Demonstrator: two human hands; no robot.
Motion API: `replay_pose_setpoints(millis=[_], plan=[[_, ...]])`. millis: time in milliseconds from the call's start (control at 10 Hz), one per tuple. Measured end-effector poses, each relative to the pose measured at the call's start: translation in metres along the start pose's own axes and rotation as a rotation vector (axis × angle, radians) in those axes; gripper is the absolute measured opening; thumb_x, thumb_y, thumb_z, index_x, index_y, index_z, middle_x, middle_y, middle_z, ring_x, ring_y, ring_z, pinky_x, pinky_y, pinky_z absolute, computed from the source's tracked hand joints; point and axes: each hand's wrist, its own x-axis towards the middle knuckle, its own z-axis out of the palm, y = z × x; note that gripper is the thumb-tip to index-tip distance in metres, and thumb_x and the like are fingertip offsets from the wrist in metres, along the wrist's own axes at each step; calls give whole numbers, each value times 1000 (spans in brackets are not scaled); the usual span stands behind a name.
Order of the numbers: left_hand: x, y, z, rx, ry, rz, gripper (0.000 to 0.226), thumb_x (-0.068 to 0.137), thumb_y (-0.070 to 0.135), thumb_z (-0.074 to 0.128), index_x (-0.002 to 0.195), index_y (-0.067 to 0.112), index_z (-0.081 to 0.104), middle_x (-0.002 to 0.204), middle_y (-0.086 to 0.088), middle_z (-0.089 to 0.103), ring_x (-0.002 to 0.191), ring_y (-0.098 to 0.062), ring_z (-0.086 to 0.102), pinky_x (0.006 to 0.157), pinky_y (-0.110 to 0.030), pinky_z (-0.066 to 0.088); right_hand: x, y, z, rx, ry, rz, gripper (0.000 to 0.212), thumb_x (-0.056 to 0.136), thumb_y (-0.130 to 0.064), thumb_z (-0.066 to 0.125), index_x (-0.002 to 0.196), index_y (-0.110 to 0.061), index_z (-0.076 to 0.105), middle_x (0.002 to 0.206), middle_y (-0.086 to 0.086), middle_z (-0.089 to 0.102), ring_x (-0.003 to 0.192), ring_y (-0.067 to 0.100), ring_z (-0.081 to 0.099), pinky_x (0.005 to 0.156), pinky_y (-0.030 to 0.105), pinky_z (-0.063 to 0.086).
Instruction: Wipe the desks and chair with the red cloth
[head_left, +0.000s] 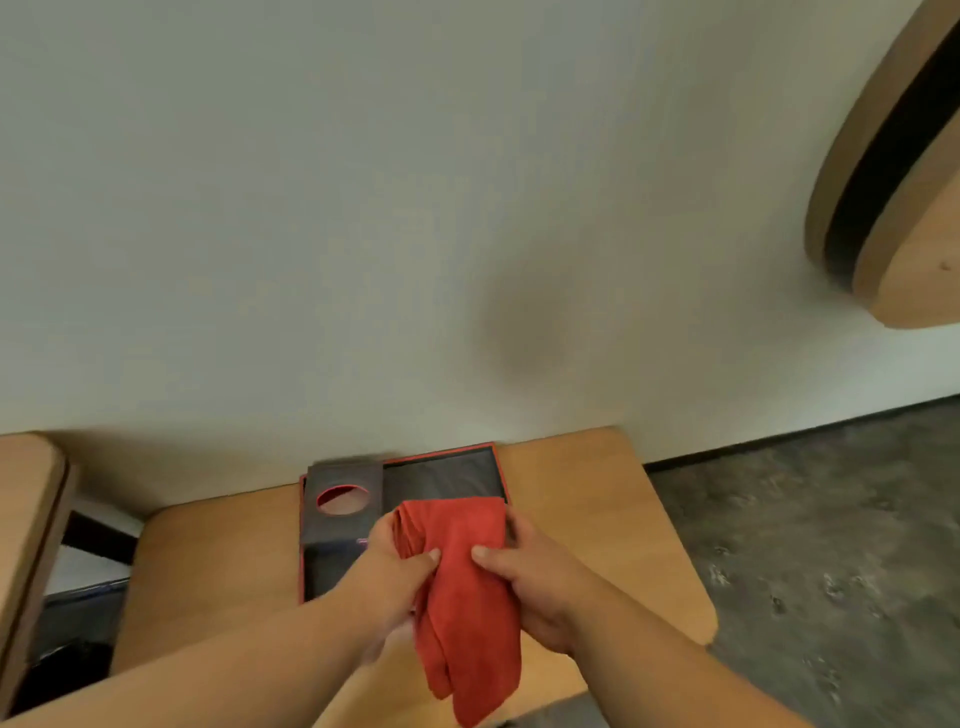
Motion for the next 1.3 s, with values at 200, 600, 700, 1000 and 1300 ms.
replay_pose_setpoints(millis=[200, 600, 700, 1000, 1300], plan=[[129, -34, 22, 89, 173, 21, 80, 92, 14, 64, 152, 33, 14, 139, -2, 50, 120, -23, 55, 103, -48, 45, 139, 10, -48, -401, 31, -31, 89, 83, -18, 69, 152, -46, 20, 124, -9, 65, 102, 13, 70, 92, 41, 57], [312, -111, 7, 653, 171, 40, 110, 73, 21, 78, 155, 36, 6, 155, -15, 22, 132, -29, 43, 108, -38, 40, 347, 76, -85, -836, 112, -142, 100, 86, -23, 72, 155, -41, 1, 136, 2, 55, 96, 13, 67, 72, 15, 54], [322, -126, 6, 1233, 164, 115, 129, 62, 61, 78, 152, 33, -11, 162, -4, -15, 148, -30, 5, 116, -47, 19, 362, 93, -93, -1291, 162, -369, 106, 78, -52, 72, 156, -35, 2, 165, 2, 12, 147, 30, 24, 117, 42, 30], [356, -141, 3, 1607, -13, 178, 141, 59, 86, 57, 143, 20, -35, 154, -5, -39, 145, -26, -26, 117, -47, -6, 388, 134, -112, -1713, 86, -438, 106, 67, -89, 15, 128, -34, -52, 147, -6, -47, 144, 16, -32, 115, 45, -22], [324, -103, 13, 1541, -40, 205, 139, 63, 75, 69, 147, 20, -27, 160, -2, -27, 148, -20, -17, 119, -40, 2, 355, 88, -100, -1600, -20, -323, 110, 79, -78, 42, 154, -24, -18, 164, -2, -19, 152, 20, -12, 122, 41, -4]])
